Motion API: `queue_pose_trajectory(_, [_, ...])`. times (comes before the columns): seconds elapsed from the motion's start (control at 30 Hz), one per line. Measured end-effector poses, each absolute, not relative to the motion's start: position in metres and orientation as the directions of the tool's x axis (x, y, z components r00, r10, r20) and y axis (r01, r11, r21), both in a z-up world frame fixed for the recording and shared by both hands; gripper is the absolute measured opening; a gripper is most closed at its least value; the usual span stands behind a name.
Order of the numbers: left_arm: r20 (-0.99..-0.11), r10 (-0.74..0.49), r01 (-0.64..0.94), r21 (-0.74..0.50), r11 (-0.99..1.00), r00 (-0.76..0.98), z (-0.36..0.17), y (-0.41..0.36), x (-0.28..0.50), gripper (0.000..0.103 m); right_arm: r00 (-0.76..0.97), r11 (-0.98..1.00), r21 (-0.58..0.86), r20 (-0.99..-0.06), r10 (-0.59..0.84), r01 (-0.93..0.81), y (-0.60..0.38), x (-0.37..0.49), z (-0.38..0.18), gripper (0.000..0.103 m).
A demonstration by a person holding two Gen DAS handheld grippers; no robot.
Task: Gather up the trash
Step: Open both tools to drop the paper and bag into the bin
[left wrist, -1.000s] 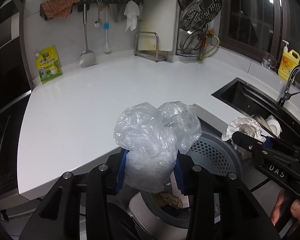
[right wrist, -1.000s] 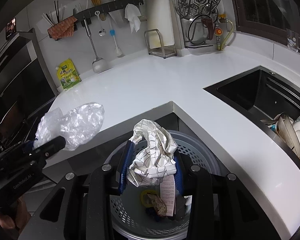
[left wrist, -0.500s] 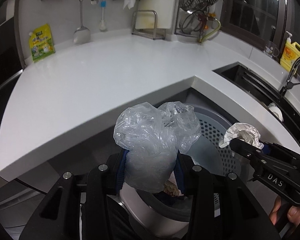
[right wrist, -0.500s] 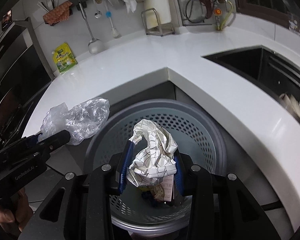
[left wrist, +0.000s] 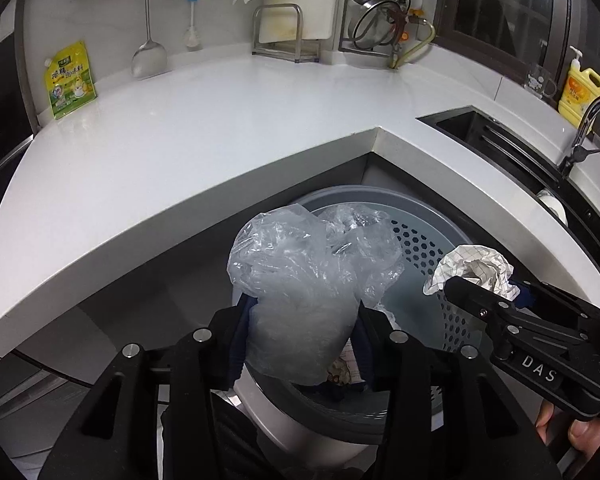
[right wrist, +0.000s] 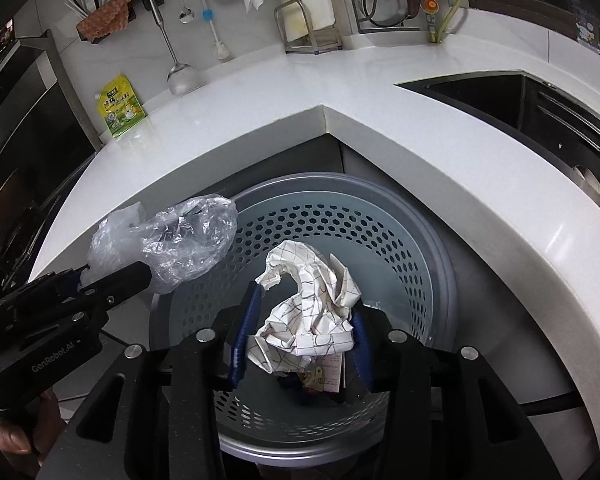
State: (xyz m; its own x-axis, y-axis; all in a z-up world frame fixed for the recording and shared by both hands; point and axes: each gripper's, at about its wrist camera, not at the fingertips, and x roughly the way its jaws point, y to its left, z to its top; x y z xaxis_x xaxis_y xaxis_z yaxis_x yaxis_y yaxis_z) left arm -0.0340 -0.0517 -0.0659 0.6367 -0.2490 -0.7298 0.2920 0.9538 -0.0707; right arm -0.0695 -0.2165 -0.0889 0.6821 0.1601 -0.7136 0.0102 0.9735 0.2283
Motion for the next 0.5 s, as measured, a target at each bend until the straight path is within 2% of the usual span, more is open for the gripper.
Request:
queue_pose_trajectory(0.07, [-0.725,-0.245,0.289,-0.066,0.955,0.644,-0.064,-0.052,-0.035,0.052,0.69,0.974,0.228,-0.707,0.155,0.015,-0.219,-0.071,-0.087,0.061])
queue_pose_trajectory(0.13, [-0.721,-0.236,0.281,-0.059,0.958,0.651,-0.064,-0.051,-0.036,0.061,0.697,0.973,0.23,-0.702,0.149,0.024,-0.221,-0.072,-0.085,0.066])
queue_pose_trajectory(0.27, [-0.723,-0.225,0.264,-0.061,0.963,0.653,-0.063,-0.05,-0.035,0.072,0.702,0.973,0.229,-0.699,0.138,0.036,-0.226,-0.074,-0.083,0.066])
queue_pose_trajectory(0.33, [-0.719,-0.217,0.254,-0.058,0.966,0.66,-0.061,-0.05,-0.036,0.082,0.705,0.971,0.235,-0.695,0.139,0.041,-0.228,-0.076,-0.083,0.067])
queue_pose_trajectory(0.4, [-0.712,-0.211,0.244,-0.057,0.968,0.67,-0.059,-0.049,-0.038,0.087,0.709,0.97,0.24,-0.692,0.139,0.044,-0.23,-0.077,-0.082,0.068])
queue_pose_trajectory(0.5, [-0.709,-0.201,0.233,-0.053,0.971,0.676,-0.058,-0.048,-0.04,0.089,0.711,0.969,0.243,-0.69,0.138,0.047,-0.231,-0.08,-0.082,0.068])
